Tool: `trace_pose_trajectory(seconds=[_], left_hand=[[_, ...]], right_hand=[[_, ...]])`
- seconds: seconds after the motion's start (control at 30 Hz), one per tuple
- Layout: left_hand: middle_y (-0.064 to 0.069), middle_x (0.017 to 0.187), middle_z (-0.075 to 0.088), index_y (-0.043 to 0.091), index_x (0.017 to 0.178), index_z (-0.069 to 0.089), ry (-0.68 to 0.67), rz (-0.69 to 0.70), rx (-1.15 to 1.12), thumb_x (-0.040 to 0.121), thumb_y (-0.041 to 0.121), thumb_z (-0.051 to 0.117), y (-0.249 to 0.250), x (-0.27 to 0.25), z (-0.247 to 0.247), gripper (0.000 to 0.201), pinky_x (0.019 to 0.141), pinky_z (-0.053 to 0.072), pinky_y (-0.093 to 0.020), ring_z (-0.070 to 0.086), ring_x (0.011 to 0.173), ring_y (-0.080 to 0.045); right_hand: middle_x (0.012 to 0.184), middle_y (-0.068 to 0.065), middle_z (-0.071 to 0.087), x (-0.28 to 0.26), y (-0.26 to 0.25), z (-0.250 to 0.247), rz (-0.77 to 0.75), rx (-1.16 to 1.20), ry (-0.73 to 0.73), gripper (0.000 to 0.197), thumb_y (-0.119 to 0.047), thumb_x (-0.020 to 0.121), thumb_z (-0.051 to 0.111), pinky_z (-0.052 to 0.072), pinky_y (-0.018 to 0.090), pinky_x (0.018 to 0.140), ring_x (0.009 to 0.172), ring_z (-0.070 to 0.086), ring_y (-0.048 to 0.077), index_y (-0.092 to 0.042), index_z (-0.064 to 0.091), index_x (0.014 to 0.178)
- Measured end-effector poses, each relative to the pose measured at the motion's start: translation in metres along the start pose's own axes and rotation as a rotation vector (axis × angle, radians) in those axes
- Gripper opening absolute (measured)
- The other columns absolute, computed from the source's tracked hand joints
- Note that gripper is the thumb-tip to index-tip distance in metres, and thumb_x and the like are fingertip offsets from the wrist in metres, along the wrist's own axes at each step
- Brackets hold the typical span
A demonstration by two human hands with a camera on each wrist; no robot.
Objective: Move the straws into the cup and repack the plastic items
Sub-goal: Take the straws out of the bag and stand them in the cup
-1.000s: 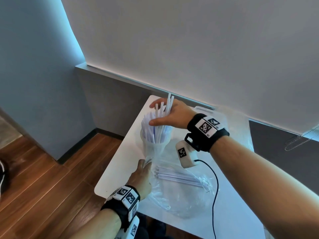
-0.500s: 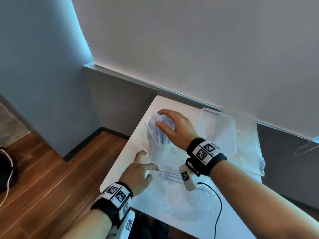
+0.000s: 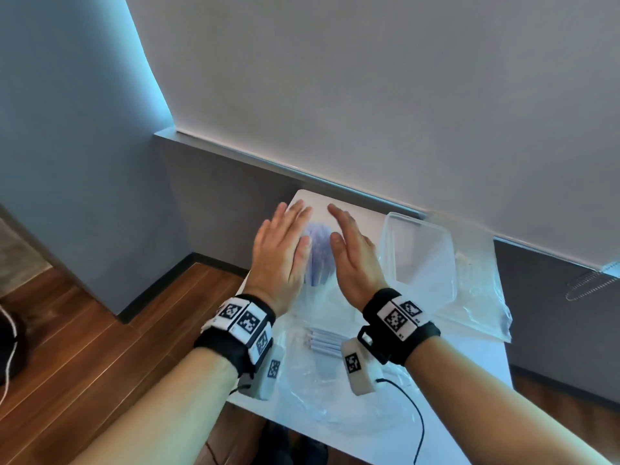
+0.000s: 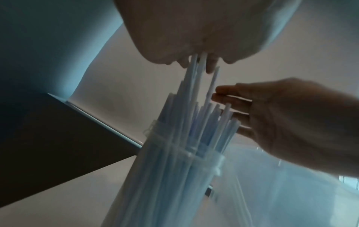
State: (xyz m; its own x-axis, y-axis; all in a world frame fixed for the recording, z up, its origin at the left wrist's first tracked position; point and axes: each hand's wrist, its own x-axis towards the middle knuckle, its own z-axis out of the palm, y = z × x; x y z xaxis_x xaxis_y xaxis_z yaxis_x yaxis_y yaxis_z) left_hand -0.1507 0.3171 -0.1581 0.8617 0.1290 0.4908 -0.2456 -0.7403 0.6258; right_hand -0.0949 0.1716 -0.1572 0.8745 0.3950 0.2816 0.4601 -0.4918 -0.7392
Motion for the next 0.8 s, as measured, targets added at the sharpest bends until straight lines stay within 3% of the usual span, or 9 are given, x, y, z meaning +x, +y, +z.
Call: trace_pose_trajectory(seconds=[0.1,0.2,0.3,0.37,0.43,0.5,0.6,0.67,0.8], left_hand=[[0.004,0.160,0.026,0.017,0.151,0.033,-0.208,0.059,0.137,0.099,0.041,0.009,-0.011,0.004,0.015,0.061,0.120,-0.004,-0.025,0.011,0.149,-0.009],[0.002,0.162,0.020,0.016,0.153,0.025,-0.342,0.138,0.377,0.097,0.044,0.000,-0.016,0.001,0.022,0.067,0.118,-0.011,-0.024,0.007,0.151,-0.013],[0.004,0.162,0.018,0.017,0.154,0.024,-0.326,0.179,0.368,0.098,0.044,0.005,-0.017,0.005,0.018,0.064,0.118,-0.012,-0.027,0.005,0.150,-0.010],[0.008,0.162,0.012,0.020,0.154,0.021,-0.248,0.061,0.211,0.098,0.046,0.008,-0.019,0.011,0.014,0.063,0.118,-0.011,-0.026,0.001,0.149,-0.005],[0.007,0.162,0.009,0.021,0.154,0.021,-0.152,-0.112,0.074,0.098,0.045,0.014,-0.023,0.012,0.012,0.061,0.118,-0.008,-0.027,0.000,0.150,-0.008],[0.005,0.164,0.004,0.023,0.155,0.016,-0.189,-0.218,0.035,0.096,0.049,0.013,-0.024,0.007,0.016,0.064,0.119,-0.008,-0.030,-0.004,0.150,-0.010],[0.007,0.164,-0.003,0.024,0.156,0.003,-0.293,-0.159,0.155,0.091,0.057,-0.001,-0.020,-0.003,0.030,0.073,0.120,-0.009,-0.030,-0.009,0.149,-0.007],[0.011,0.163,-0.008,0.025,0.154,-0.005,-0.262,-0.126,0.151,0.090,0.057,-0.003,-0.017,-0.006,0.035,0.072,0.122,-0.007,-0.033,-0.012,0.148,-0.004],[0.009,0.163,-0.006,0.024,0.156,0.003,-0.088,-0.152,-0.134,0.091,0.064,0.018,-0.026,-0.011,0.020,0.077,0.121,-0.005,-0.036,-0.006,0.149,-0.003]], right_hand=[[0.150,-0.013,0.036,-0.004,0.004,0.000,0.030,0.139,0.103,0.050,-0.029,0.100,0.029,0.026,0.041,0.118,0.137,0.032,-0.001,-0.024,0.031,0.150],[0.154,-0.009,0.035,-0.011,0.011,0.010,0.044,0.093,0.012,0.050,-0.031,0.101,0.028,0.026,0.043,0.118,0.143,0.030,0.008,-0.024,0.030,0.150],[0.156,-0.007,0.033,-0.015,0.018,0.020,0.113,0.131,-0.004,0.051,-0.035,0.101,0.029,0.024,0.043,0.119,0.146,0.025,0.010,-0.026,0.028,0.151],[0.158,-0.007,0.030,-0.015,0.018,0.020,0.157,0.199,0.061,0.048,-0.028,0.104,0.032,0.021,0.038,0.121,0.145,0.024,0.007,-0.024,0.027,0.152],[0.159,-0.006,0.026,-0.014,0.015,0.020,0.242,0.270,0.102,0.047,-0.026,0.106,0.033,0.019,0.034,0.121,0.145,0.023,0.006,-0.023,0.025,0.152],[0.160,-0.004,0.024,-0.010,0.011,0.024,0.324,0.306,0.084,0.050,-0.033,0.106,0.032,0.018,0.032,0.121,0.145,0.023,0.007,-0.021,0.022,0.154],[0.160,0.000,0.023,0.002,0.001,0.034,0.373,0.342,0.022,0.052,-0.035,0.106,0.029,0.017,0.026,0.120,0.146,0.023,0.009,-0.017,0.019,0.154],[0.160,-0.003,0.024,0.008,-0.007,0.034,0.411,0.415,-0.017,0.051,-0.037,0.107,0.027,0.016,0.022,0.117,0.145,0.023,0.007,-0.019,0.021,0.154],[0.158,-0.013,0.025,0.004,-0.008,0.013,0.379,0.499,-0.022,0.048,-0.037,0.107,0.027,0.015,0.011,0.107,0.136,0.024,-0.005,-0.025,0.024,0.154]])
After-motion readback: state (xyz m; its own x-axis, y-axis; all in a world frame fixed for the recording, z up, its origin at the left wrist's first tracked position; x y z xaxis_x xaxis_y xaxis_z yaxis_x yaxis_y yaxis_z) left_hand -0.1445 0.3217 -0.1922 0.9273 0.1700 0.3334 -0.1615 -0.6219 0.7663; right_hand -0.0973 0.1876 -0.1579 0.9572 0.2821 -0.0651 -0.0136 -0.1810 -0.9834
